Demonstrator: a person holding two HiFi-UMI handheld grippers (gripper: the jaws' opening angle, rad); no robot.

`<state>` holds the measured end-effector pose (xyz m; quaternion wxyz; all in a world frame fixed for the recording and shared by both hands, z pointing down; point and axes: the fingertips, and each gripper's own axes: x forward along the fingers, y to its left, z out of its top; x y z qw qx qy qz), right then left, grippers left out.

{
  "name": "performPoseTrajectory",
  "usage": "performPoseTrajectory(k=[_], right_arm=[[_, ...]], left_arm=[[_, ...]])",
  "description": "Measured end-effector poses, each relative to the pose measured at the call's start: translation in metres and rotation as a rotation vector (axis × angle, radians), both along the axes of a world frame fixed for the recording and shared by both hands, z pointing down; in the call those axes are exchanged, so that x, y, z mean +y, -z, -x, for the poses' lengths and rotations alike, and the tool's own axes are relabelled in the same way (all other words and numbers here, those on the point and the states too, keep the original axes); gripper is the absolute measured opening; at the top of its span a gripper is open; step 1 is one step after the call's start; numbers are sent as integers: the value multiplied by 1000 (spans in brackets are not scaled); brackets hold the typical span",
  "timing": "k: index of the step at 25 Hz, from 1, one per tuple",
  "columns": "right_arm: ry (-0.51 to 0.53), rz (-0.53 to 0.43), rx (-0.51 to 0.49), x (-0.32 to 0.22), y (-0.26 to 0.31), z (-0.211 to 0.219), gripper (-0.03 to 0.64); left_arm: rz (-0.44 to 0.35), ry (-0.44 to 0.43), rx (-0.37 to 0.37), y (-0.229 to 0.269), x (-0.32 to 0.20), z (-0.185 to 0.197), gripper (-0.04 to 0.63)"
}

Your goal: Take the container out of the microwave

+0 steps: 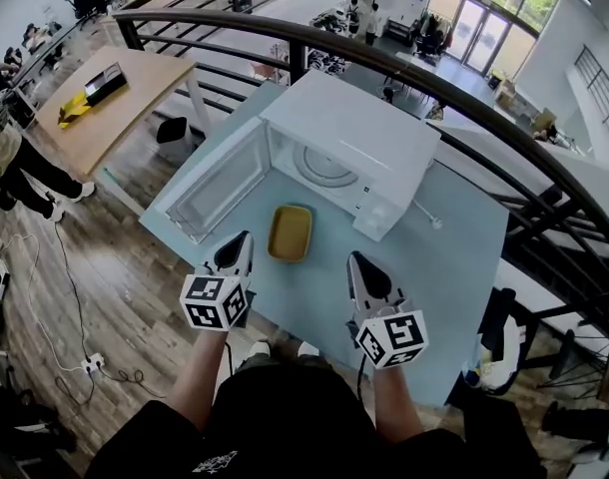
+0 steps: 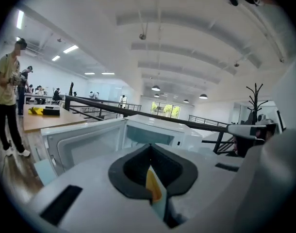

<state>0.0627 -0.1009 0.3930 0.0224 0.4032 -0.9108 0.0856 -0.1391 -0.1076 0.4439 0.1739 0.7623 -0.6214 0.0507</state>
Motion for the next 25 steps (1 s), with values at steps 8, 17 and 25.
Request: performPoseTrajectory(k=[8,17,25], right_arm=[[-110,-46,-9,2,31,-2,6],[-197,-95,-5,3,58,2,6],[-223,-125,-2,-4,72,3,6]], left_arm=[[-131,-113,-25,59,11,2,8],[-211,-177,-27,90,6,15,8],[-240,-215,-11,100,-6,14,8]])
